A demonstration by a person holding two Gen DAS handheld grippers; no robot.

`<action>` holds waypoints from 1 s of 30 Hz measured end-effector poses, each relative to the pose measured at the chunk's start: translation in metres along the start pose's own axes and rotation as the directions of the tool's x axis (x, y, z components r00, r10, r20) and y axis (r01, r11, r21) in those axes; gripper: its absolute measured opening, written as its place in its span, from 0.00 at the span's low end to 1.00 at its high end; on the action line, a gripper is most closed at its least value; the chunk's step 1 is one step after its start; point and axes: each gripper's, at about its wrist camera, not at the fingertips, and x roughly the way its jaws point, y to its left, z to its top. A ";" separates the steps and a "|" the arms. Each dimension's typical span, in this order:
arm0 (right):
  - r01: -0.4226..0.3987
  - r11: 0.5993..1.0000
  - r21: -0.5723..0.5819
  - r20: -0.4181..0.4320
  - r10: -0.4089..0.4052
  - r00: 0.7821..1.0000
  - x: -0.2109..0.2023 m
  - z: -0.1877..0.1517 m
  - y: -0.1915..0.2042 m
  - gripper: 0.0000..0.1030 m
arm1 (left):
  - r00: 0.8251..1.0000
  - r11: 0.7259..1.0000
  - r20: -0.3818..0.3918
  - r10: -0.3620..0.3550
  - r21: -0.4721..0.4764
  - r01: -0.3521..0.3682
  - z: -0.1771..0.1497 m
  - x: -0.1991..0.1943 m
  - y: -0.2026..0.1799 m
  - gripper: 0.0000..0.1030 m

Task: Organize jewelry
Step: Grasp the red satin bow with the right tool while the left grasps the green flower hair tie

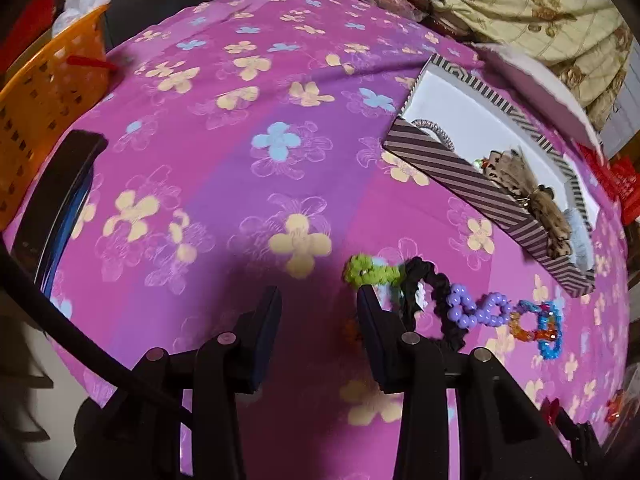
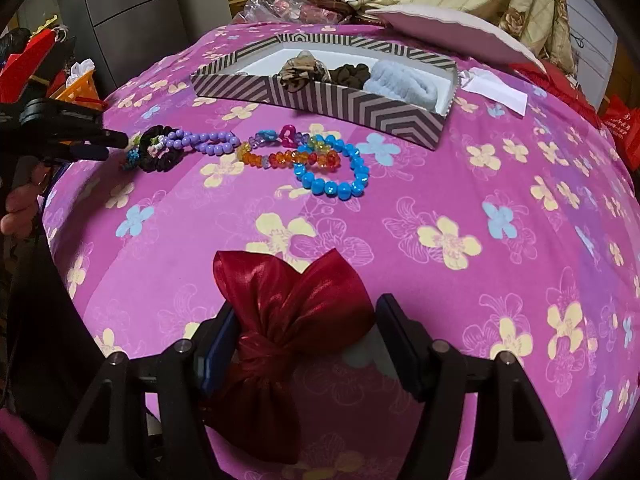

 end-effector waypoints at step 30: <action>-0.084 0.996 -0.006 0.035 0.084 0.996 -0.014 0.009 -0.002 0.24 | 0.995 0.995 -0.017 -0.100 -0.019 0.099 0.013 -0.003 -0.002 0.17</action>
